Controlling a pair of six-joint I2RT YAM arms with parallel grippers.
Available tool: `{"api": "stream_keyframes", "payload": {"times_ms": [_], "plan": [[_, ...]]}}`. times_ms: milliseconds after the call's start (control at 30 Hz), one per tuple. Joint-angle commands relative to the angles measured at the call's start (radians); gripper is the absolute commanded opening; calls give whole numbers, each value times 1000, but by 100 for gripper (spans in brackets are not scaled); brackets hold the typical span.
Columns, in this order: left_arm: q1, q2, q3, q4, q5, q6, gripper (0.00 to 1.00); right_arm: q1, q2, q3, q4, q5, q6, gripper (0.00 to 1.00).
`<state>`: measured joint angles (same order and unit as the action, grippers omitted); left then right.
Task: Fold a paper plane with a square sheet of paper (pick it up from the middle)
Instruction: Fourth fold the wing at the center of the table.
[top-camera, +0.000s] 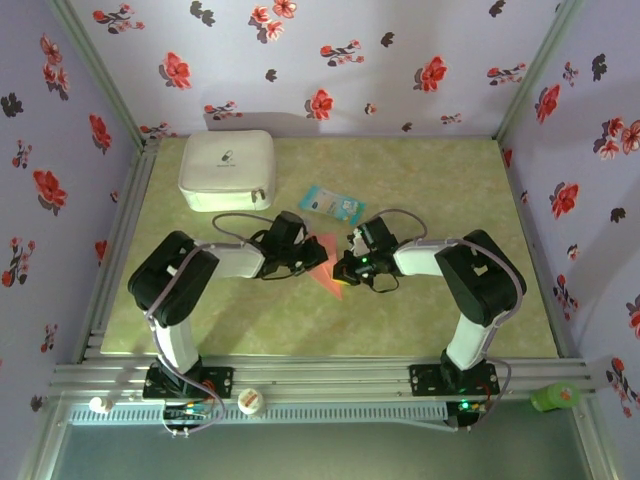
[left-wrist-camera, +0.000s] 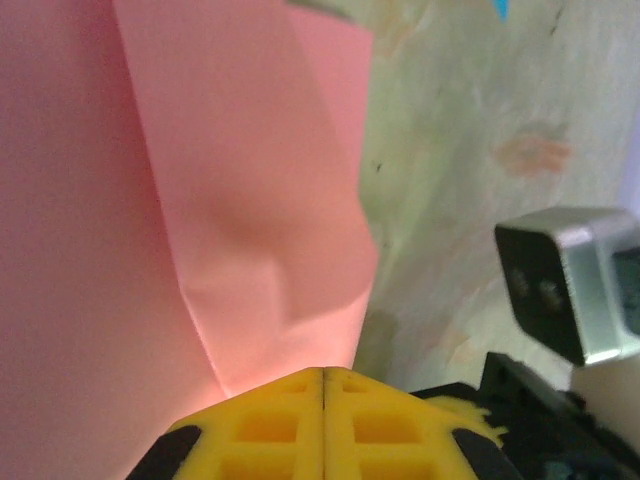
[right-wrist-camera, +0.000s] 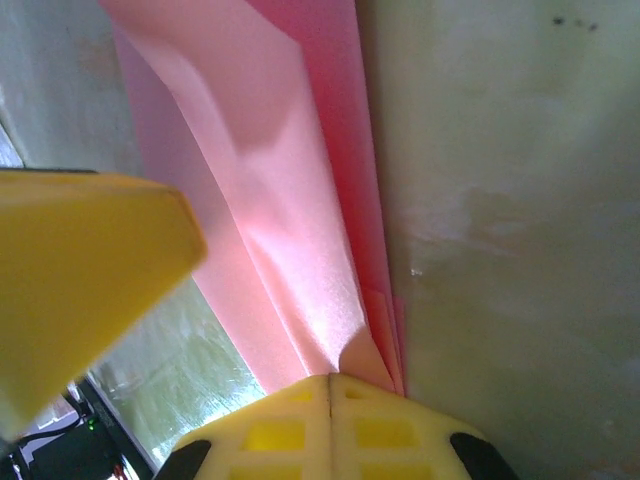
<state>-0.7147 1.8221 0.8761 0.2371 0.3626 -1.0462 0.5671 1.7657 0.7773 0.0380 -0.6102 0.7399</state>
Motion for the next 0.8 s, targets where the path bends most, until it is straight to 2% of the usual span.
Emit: {"api": "stream_keyframes", "payload": {"times_ms": [0,267,767], "plan": [[-9,31,43,-81,13,43,6,-10,37,-15,-121,45,-28,2],[6,78,54,-81,-23,25,6,-10,38,-19,-121,47,-29,2],[118,138,114,-148,-76,41,7,-10,36,-33,-158,43,-61,2]]}}
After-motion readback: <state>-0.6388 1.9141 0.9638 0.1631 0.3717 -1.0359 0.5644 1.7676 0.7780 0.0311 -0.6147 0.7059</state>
